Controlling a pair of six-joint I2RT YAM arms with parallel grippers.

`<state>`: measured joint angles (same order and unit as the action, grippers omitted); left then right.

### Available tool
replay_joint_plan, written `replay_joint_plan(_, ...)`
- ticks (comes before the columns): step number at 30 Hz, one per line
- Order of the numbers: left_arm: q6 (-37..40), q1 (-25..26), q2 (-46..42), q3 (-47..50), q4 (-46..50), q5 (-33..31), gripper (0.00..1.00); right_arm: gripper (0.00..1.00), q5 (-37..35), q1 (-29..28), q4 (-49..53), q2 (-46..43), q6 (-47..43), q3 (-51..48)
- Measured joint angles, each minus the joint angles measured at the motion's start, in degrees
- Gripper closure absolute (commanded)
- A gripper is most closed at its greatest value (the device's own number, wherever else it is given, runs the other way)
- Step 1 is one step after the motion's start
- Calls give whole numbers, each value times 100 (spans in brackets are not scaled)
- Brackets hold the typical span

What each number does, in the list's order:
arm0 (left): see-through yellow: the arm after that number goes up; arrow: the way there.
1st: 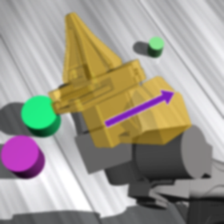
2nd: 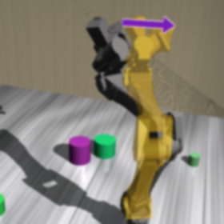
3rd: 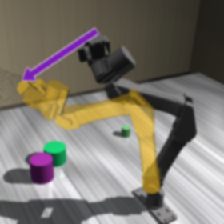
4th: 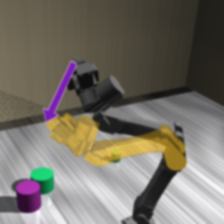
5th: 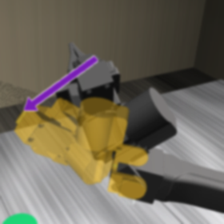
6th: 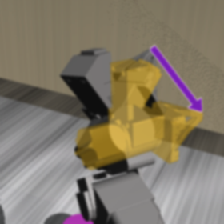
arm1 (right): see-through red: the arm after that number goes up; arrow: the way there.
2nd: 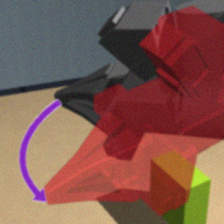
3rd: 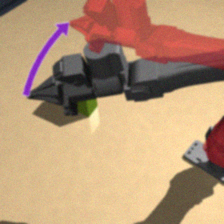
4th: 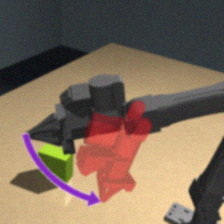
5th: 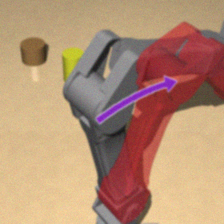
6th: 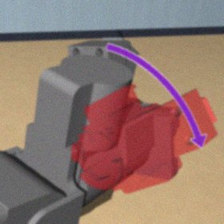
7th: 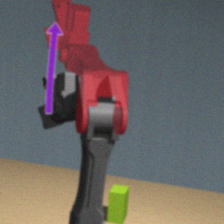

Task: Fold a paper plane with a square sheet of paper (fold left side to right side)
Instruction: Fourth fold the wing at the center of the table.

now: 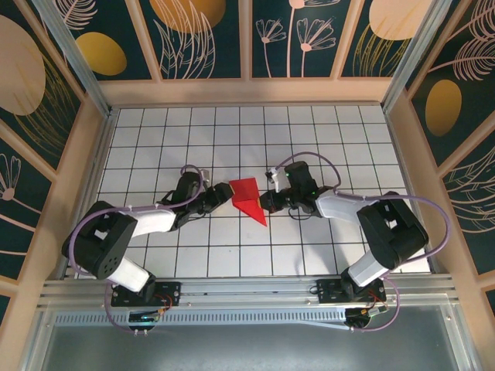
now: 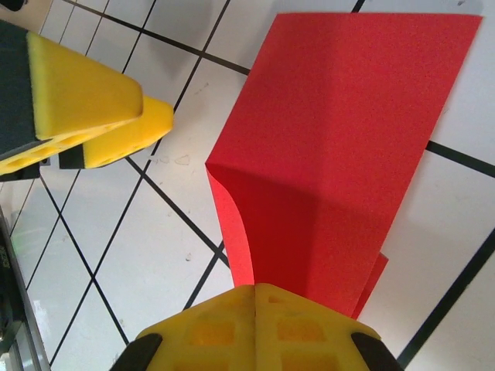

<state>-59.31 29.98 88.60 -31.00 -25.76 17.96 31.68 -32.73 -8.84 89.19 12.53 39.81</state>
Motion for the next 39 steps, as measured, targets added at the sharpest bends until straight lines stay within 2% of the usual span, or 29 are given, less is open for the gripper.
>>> replay_joint_plan(7,-35,-4,415,-289,-136,271,40,100,48,59,-79,-258,74,-116)
replay_joint_plan(12,-33,-4,715,-540,-168,483,49,100,101,76,-151,-291,133,-127)
replay_joint_plan(25,74,-4,1329,-907,-210,671,59,100,122,76,-216,-334,155,-260)
replay_joint_plan(31,120,-4,1434,-1075,-212,697,69,100,129,76,-216,-334,155,-313)
replay_joint_plan(34,162,-4,1519,-1121,-210,697,77,100,136,76,-216,-334,155,-313)
replay_joint_plan(39,249,-4,1534,-1139,-133,658,93,75,63,76,-162,-372,160,-313)
